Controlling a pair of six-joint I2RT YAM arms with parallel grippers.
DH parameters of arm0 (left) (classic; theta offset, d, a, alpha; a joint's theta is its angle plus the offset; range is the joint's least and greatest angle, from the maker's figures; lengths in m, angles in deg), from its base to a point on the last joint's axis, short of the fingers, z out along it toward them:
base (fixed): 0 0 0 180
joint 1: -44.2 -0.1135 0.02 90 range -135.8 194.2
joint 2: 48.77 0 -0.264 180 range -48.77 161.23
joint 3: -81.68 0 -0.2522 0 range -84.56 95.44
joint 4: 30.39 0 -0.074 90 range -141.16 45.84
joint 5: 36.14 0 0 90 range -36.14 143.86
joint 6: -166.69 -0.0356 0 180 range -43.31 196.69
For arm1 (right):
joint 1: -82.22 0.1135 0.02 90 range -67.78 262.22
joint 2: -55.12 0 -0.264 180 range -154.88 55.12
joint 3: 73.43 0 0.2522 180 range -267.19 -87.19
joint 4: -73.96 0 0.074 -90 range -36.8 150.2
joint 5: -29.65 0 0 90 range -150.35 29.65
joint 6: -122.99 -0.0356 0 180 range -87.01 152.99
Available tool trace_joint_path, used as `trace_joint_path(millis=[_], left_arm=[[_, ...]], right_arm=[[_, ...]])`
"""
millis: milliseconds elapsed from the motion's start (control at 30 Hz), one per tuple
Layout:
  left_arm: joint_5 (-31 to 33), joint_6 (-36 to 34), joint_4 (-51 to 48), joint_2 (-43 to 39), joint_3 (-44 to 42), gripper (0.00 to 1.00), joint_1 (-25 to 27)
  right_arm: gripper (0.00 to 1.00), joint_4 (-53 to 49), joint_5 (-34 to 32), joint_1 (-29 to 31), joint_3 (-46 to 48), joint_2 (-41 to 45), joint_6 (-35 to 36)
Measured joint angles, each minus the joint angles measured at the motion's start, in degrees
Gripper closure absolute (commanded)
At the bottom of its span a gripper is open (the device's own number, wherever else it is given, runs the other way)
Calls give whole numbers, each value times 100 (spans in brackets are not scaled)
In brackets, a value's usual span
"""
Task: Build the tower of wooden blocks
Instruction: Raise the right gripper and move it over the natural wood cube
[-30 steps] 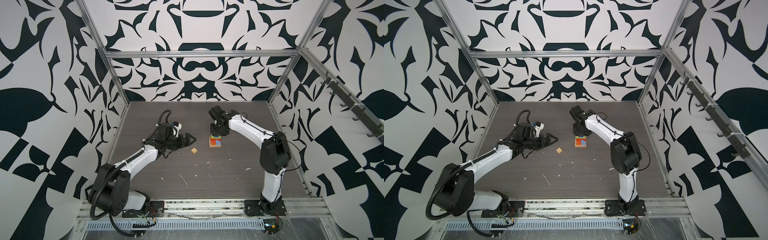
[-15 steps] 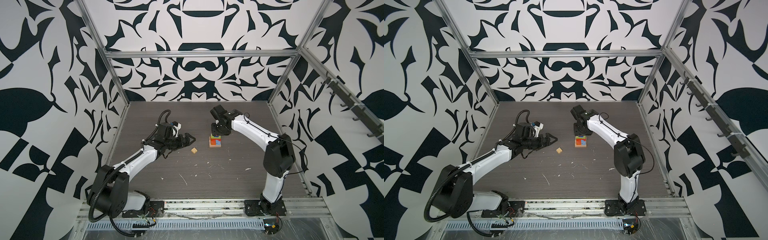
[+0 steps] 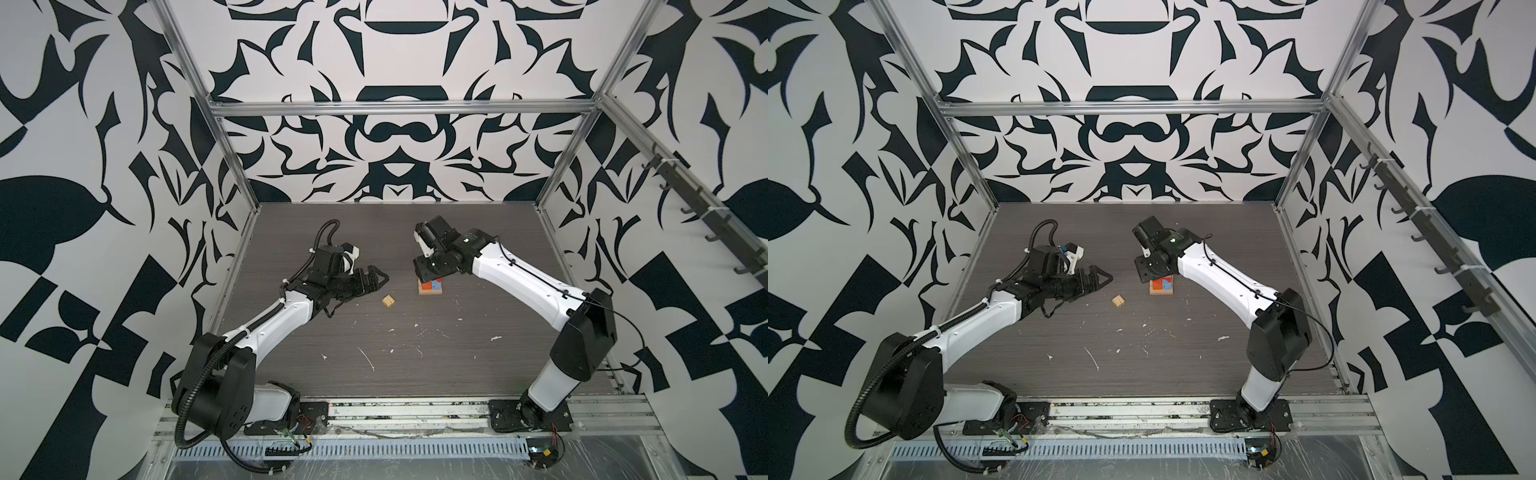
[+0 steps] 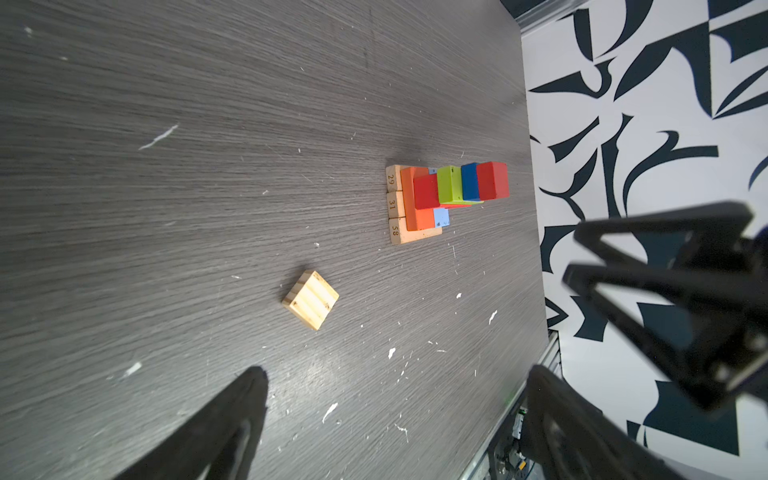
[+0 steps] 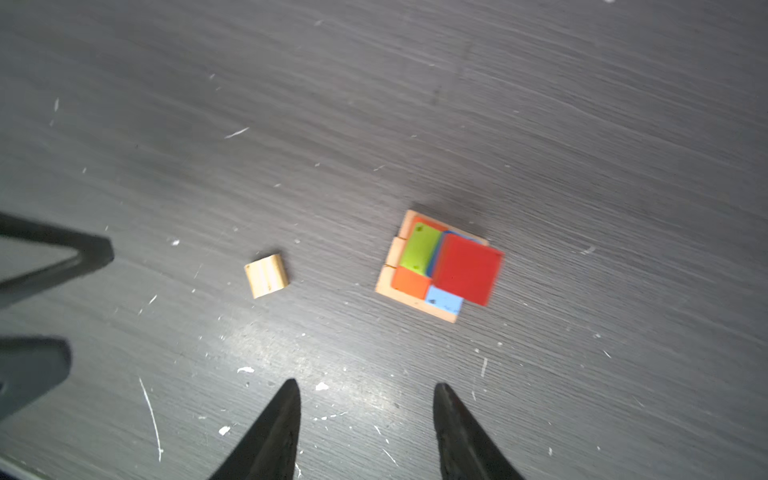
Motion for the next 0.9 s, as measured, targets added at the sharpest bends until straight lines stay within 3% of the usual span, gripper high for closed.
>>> trace_joint_path(millis=[333,900], left_arm=[[-24,216,0,-509,-240,0,-437],[-57,247,-160,-935,-535,1,-638]], right_arm=[[46,358,24,708,37,-813,455],[51,879,269,763,-76,-1899,632]])
